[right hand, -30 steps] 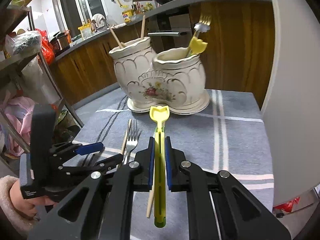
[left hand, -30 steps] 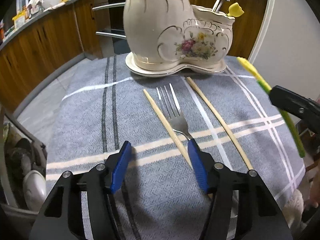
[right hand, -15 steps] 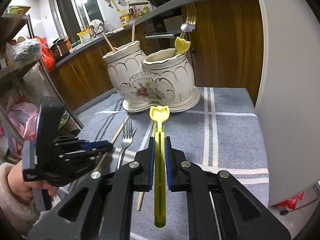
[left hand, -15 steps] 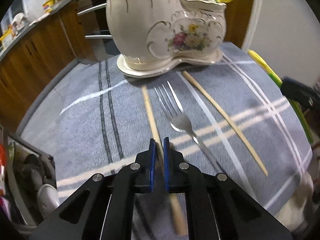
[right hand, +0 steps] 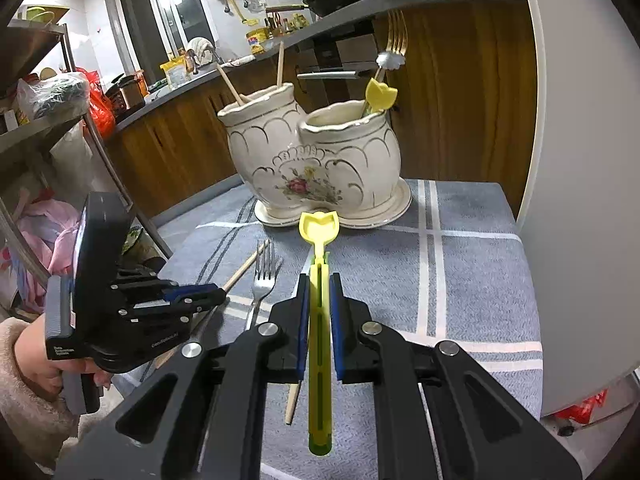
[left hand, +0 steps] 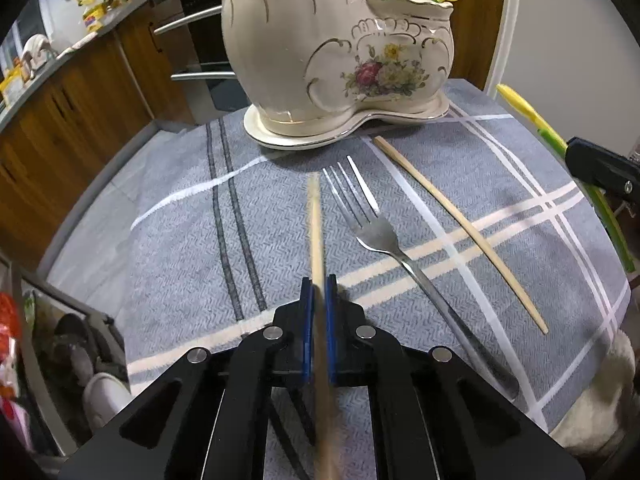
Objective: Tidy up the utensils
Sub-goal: 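Grasp a chopstick with the left tool while the right tool lifts the yellow-green spoon, then carry the chopstick into the tall cup while the right tool lowers the spoon into the small cup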
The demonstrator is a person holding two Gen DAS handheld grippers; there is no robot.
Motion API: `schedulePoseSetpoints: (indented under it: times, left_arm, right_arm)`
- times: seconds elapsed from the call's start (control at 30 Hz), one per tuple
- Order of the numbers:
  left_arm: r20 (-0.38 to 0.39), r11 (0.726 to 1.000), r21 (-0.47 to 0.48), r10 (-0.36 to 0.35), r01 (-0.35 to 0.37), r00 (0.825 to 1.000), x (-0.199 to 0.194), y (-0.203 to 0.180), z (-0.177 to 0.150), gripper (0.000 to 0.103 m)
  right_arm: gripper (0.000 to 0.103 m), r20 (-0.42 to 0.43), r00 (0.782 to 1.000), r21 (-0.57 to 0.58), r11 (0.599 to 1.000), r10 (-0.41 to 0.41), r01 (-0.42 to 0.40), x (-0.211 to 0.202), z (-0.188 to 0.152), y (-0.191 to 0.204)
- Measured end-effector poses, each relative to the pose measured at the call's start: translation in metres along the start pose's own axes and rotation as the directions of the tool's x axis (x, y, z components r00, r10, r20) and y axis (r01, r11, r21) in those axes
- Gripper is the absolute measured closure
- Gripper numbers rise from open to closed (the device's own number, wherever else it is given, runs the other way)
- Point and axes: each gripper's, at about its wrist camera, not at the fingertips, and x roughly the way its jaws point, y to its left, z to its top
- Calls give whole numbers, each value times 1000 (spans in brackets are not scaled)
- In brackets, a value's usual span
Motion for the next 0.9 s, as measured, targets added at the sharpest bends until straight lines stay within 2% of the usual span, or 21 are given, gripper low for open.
schedulePoseSetpoints:
  times: [0.17,0.27,0.43,0.53,0.6,0.67,0.73,0.8,0.87,0.9]
  left_arm:
    - [55,1000,-4,-20,20,998,-14,13,-6,96]
    - [120,999,-3,-53,54,991,-34,22,-8,96]
    - [255,995,8,-97,98,962,-68,35,-7,96]
    - [348,991,7,-130,136,928,-87,41,2,96]
    - [419,986,18,-158,166,894,-98,42,14,96]
    - [470,986,29,-160,165,868,-107,40,28,96]
    - [529,982,34,-177,188,830,-114,43,47,96]
    - [582,968,28,-219,250,783,-117,48,71,96]
    - [611,952,25,-255,304,749,-114,53,90,96]
    - [618,950,21,-258,312,743,-112,54,97,96]
  right_arm:
    - [94,38,999,-5,1000,7,-7,-6,6,1]
    - [93,67,998,2,1000,16,-16,-11,12,0]
    - [93,129,991,14,999,26,-28,-14,24,-2]
    - [93,168,985,34,998,38,-45,-13,35,-5]
    - [93,189,981,40,998,44,-52,-10,44,-8]
    - [93,215,976,45,997,46,-56,-8,56,-9]
    - [93,263,963,60,995,58,-76,-6,73,-13]
    - [93,305,949,86,991,74,-104,-4,88,-17]
    - [93,335,938,119,984,87,-134,1,102,-23]
    - [93,349,932,136,979,97,-153,6,110,-26]
